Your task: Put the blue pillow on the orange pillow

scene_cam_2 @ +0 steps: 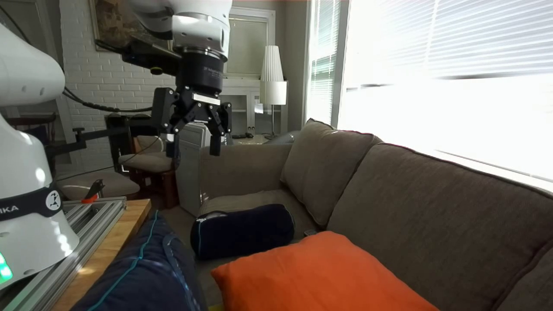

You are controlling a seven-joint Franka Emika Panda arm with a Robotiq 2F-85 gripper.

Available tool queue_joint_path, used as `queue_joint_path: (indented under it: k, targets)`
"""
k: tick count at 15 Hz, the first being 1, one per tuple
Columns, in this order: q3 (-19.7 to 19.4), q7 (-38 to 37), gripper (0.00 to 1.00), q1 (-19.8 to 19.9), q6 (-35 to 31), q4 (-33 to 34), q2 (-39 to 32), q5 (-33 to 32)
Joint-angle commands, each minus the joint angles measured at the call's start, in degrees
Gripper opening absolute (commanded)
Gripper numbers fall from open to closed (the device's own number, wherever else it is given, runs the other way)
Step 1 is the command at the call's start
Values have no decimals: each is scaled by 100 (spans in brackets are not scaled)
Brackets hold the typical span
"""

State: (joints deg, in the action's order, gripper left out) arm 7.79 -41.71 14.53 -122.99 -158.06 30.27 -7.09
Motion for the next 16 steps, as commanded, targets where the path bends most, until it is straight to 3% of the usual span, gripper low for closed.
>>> queue_joint_path:
  k: [1,7,16]
  targets:
    - [291,-1057,100,222,-193,8,-182,-598]
    - [352,-3305,100,546,-706,6,-803,-1640]
    - [-573,-5558,100,638,-616,-2,-1555,-1732]
